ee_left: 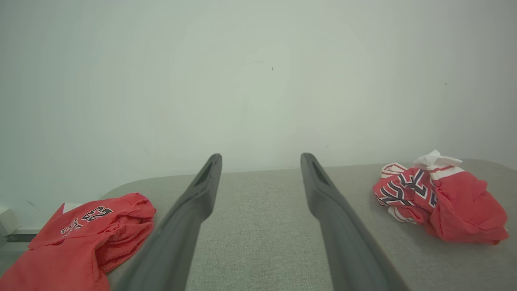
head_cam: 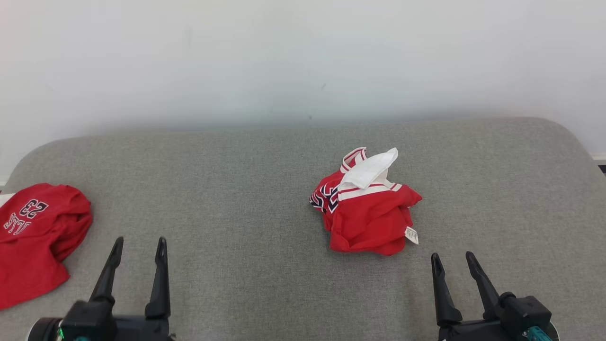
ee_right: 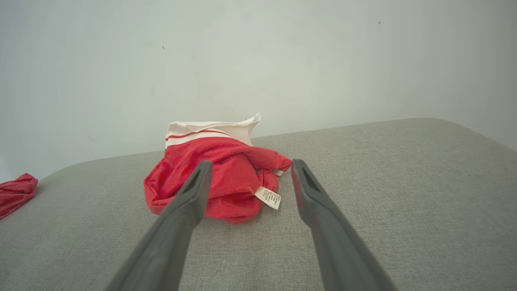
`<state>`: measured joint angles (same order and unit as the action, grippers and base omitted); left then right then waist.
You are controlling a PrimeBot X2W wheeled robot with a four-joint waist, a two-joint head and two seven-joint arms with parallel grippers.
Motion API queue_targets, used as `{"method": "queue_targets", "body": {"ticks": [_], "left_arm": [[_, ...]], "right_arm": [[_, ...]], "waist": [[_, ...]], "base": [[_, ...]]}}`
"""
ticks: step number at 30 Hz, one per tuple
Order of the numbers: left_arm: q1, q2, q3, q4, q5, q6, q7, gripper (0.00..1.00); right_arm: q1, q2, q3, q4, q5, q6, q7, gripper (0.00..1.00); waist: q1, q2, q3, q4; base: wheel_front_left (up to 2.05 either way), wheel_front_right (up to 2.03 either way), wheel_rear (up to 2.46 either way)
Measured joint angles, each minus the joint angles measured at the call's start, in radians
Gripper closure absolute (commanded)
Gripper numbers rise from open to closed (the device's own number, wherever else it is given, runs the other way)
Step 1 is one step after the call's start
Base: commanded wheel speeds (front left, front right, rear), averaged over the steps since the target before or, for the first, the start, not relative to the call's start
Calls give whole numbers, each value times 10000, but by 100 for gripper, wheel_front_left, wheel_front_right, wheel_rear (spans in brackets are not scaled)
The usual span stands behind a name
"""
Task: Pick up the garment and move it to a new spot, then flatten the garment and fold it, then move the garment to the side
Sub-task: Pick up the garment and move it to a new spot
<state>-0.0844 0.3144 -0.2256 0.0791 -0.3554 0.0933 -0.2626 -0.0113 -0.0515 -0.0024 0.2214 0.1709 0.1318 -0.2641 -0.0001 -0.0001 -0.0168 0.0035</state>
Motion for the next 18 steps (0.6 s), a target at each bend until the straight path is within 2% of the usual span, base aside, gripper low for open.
{"method": "queue_targets", "body": {"ticks": [9,18], "left_arm": [[1282,-384,738,-384,589,-117,0,0],[1896,-594,1039,31,1078,-86,0,0]], "right_arm": [[143,0,8,63,-29,0,0,0],[333,0,-15,113,-56,0,0,0]], "waist": [[-1,1,-205,-85],[0,1,-346,-87]], "base": [[0,0,0],[0,0,0]]}}
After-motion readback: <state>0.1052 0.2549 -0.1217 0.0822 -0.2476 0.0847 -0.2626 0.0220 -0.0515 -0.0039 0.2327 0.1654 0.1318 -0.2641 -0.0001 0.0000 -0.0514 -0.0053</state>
